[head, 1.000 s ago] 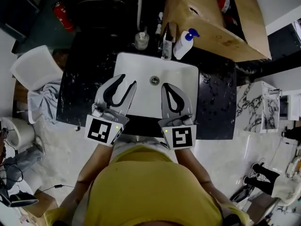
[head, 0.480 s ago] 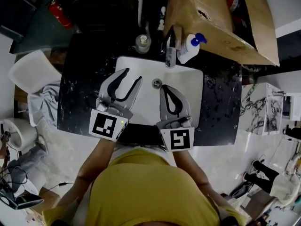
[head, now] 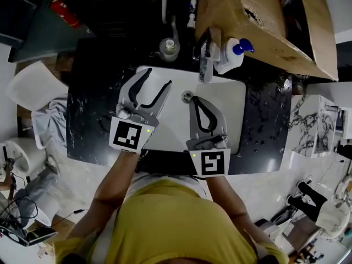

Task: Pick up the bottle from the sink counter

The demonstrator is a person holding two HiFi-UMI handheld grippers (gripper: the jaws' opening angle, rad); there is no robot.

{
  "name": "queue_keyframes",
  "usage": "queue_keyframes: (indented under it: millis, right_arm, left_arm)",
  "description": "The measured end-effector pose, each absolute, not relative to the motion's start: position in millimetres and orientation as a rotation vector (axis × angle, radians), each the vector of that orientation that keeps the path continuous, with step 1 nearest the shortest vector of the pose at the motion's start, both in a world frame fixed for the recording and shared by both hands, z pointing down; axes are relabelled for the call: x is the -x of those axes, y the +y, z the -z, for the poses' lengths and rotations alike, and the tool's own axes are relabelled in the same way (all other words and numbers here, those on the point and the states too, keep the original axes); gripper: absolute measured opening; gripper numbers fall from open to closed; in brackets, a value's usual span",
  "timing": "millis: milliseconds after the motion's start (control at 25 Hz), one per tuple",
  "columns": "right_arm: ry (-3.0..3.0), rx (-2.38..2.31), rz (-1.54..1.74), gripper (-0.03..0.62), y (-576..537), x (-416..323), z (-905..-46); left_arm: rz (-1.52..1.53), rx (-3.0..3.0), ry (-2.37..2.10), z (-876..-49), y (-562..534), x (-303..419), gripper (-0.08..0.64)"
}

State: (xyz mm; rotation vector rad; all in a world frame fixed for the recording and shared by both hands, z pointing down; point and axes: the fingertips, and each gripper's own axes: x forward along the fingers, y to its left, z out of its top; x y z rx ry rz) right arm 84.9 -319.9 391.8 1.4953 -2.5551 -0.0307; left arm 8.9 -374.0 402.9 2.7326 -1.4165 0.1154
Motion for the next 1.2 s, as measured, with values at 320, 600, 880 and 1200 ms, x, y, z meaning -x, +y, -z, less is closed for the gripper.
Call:
queue_keyframes:
  millis: [320, 600, 880, 1200]
  right_arm:
    - [-2.524, -1.481, -0.004, 0.0, -342, -82, -419]
    - [-2.515, -1.474, -0.031, 0.0, -354, -76, -436]
    - [-2.507, -1.459, -0.072, 0.0, -359, -71, -452]
    - [-2.476, -1.458, -0.113, 0.0, -364, -75, -468]
  left_arm:
    - [-0.156, -2.695, -1.418, -439, -409, -4, 0.258]
    - [-0.212, -2.679, -1.403, -468, -433, -10, 0.298]
    - [-0.266, -2.671, -1.409, -487, -456, -16, 0.331]
    - [-0.327, -2.674, -1.393, -505, -475, -22, 0.351]
